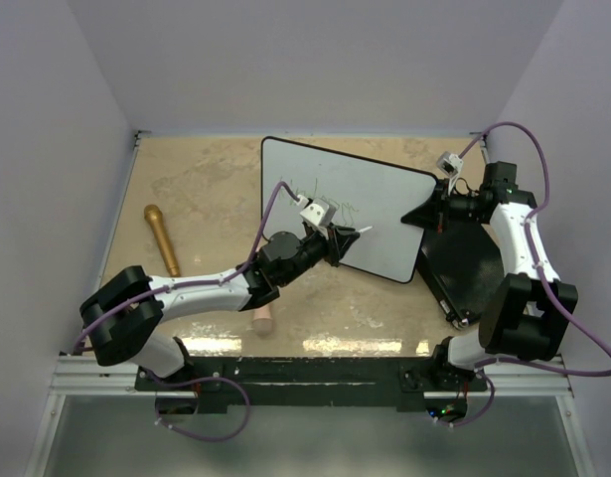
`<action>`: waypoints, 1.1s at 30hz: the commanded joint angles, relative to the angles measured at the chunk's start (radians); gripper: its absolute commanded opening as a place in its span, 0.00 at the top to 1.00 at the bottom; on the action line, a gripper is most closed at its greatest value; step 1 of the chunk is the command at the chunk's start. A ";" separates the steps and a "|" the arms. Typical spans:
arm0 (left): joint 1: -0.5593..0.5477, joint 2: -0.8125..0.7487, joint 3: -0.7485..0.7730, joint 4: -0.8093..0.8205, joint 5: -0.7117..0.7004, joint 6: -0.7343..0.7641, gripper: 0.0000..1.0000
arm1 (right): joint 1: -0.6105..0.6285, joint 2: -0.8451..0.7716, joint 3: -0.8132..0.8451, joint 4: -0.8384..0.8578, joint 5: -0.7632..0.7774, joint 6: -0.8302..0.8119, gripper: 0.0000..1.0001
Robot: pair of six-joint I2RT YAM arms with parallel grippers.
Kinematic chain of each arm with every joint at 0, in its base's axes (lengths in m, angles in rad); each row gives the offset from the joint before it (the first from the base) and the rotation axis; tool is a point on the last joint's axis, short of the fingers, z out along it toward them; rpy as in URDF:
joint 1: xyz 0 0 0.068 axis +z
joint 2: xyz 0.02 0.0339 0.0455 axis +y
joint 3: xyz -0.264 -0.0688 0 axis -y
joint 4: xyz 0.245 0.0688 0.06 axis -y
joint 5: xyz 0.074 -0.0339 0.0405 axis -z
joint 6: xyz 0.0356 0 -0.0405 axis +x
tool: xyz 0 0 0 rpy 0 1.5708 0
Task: Write a sentence on the whiteboard
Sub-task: Write on the whiteboard at the center of the board.
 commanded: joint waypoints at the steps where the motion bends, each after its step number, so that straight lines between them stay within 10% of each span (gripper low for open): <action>1: -0.005 -0.008 0.012 0.075 -0.008 0.008 1.00 | -0.003 -0.043 0.008 0.064 0.049 -0.024 1.00; 33: 0.013 -0.052 -0.056 0.110 0.013 0.049 1.00 | -0.003 -0.038 0.005 0.067 0.054 -0.024 1.00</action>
